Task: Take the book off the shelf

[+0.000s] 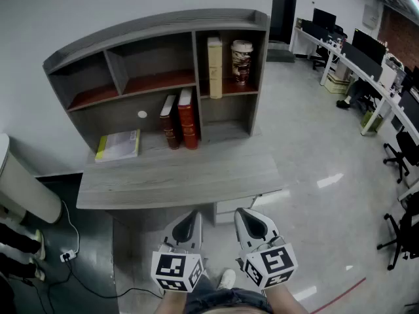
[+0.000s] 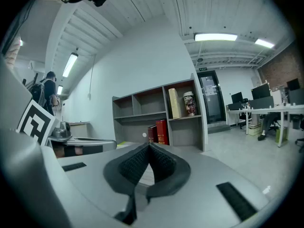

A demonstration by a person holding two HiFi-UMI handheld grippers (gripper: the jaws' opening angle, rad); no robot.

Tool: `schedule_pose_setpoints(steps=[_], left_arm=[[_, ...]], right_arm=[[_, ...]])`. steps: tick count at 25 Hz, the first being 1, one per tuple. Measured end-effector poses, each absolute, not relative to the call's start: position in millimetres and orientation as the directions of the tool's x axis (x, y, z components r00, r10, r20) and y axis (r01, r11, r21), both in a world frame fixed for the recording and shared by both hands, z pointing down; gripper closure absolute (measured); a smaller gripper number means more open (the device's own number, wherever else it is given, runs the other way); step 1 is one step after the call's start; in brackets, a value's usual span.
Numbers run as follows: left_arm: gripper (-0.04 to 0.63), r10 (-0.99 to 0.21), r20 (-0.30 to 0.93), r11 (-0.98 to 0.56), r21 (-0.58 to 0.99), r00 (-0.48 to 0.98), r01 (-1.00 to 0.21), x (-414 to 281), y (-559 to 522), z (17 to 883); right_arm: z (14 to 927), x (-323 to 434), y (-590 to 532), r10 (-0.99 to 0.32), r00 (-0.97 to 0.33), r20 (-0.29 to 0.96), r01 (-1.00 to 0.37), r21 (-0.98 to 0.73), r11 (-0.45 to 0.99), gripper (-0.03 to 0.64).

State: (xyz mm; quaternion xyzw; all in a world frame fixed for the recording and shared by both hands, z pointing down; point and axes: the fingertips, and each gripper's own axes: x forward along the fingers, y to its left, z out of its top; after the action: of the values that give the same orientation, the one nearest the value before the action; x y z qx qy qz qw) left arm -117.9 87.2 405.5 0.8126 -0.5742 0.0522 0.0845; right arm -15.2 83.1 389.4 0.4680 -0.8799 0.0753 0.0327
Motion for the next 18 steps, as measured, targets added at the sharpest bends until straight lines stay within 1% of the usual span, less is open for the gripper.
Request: schedule_pose_setpoints(steps=[14,18], left_arm=[[0.583,-0.924,0.185,-0.326,0.078,0.335,-0.942,-105,92,404],[0.583,-0.932,0.154,-0.315,0.097,0.327,-0.944,-102,82,394]], right_arm=[[392,-2,87,-0.823,-0.552,0.136,-0.834,-0.111,0.541,0.609],[390,3,85,-0.820,-0.558,0.124,-0.829,-0.135,0.543,0.609]])
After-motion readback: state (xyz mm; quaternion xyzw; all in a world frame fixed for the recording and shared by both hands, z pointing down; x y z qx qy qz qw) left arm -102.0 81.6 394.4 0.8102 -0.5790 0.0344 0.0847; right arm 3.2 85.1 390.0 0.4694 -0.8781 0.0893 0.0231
